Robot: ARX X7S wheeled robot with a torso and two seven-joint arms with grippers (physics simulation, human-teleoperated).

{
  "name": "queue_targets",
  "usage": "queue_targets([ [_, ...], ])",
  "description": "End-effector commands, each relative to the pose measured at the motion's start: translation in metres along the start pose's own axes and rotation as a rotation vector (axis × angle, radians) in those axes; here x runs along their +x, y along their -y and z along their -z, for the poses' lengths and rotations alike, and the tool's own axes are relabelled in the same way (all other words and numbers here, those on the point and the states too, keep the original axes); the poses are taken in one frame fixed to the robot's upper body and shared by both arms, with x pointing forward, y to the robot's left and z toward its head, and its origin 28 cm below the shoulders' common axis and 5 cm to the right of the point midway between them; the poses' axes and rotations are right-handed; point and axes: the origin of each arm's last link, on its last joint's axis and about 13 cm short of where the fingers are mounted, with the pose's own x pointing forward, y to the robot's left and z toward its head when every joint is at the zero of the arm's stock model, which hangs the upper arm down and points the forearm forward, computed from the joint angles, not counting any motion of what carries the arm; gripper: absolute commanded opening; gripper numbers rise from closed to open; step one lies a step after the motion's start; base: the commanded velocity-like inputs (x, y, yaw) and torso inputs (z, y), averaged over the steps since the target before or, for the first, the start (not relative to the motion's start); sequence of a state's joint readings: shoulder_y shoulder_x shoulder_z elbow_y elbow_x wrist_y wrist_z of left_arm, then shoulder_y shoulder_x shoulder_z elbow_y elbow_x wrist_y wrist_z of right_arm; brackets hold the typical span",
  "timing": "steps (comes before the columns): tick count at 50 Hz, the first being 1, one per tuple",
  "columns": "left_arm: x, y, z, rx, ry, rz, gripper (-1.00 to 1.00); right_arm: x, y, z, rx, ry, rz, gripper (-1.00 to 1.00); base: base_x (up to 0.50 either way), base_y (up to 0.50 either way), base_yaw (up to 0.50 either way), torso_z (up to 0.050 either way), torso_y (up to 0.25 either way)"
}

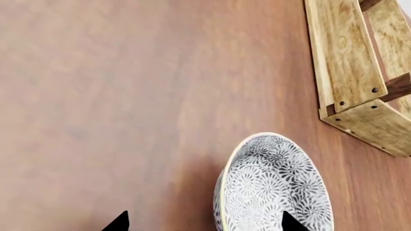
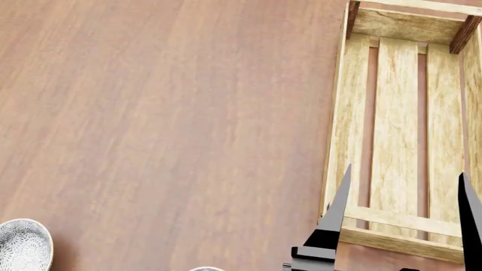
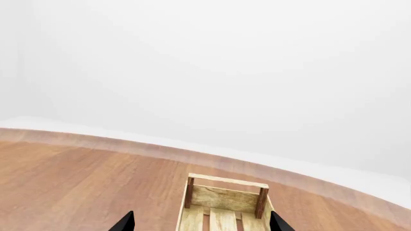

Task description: Stack the right bowl on the left bowl and place them in the tray.

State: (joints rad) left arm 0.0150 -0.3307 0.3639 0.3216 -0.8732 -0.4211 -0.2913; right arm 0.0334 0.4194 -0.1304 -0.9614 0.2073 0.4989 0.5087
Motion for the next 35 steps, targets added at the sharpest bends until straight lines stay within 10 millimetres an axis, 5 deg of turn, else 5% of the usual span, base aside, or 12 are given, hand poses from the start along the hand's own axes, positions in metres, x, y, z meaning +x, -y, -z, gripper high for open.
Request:
queue_targets([
  [1, 0.0045, 0.0004, 0.0043, 0.004, -0.016, 0.000, 1.00, 0.0000, 0.0004, 0.0001, -0.001, 0.001, 0.001, 1.00, 0.00, 0.00, 0.00, 0.000, 0.000],
  [35, 0.0123, 0.0080, 0.0070, 0.006, -0.021, 0.041, 1.00, 0.0000, 0.0019, -0.0024, -0.002, 0.006, 0.007, 1.00, 0.00, 0.00, 0.00, 0.000, 0.000],
])
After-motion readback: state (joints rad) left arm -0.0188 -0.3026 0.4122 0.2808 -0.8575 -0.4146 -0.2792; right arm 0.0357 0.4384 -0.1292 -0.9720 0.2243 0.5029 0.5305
